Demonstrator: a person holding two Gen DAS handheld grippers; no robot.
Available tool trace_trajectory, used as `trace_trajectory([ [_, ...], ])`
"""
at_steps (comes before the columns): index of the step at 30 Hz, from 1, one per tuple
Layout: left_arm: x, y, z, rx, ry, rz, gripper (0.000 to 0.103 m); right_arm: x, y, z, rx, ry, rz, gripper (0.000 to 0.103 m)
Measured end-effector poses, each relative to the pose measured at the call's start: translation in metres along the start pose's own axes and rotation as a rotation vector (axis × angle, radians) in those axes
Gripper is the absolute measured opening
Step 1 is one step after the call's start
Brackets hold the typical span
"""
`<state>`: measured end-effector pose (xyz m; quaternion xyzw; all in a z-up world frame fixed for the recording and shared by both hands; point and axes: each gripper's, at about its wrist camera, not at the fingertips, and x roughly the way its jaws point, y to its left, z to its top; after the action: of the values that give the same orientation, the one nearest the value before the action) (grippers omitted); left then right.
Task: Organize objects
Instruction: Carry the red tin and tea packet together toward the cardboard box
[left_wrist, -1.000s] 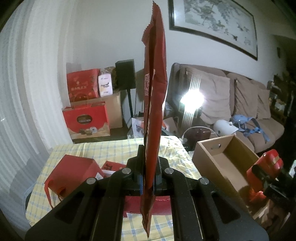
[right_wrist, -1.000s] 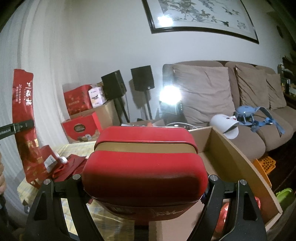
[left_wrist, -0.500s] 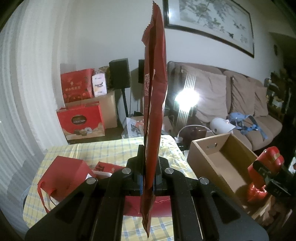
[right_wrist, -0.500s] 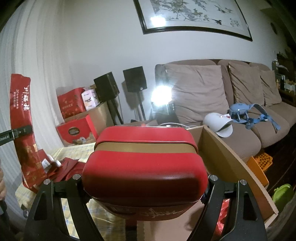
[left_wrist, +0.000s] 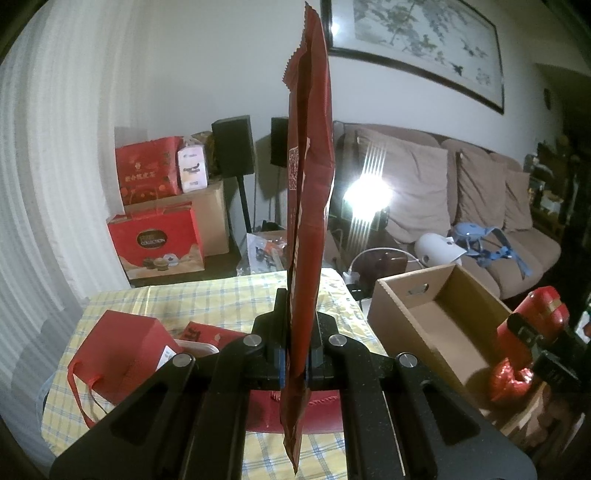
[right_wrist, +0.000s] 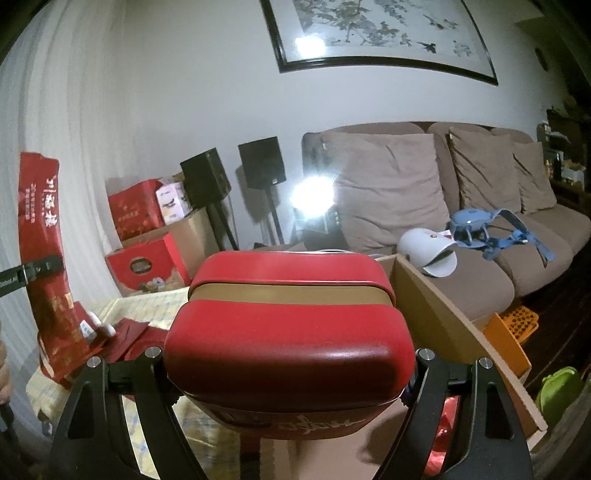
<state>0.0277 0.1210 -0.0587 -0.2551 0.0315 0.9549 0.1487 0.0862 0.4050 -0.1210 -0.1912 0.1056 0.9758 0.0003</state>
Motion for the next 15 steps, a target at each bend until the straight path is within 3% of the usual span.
trace_trajectory([
  [15,0.002,-0.015,0.002,0.018,-0.007,-0.024,0.006,-0.002,-0.013,0.002,0.025,-0.004,-0.024,0.083],
])
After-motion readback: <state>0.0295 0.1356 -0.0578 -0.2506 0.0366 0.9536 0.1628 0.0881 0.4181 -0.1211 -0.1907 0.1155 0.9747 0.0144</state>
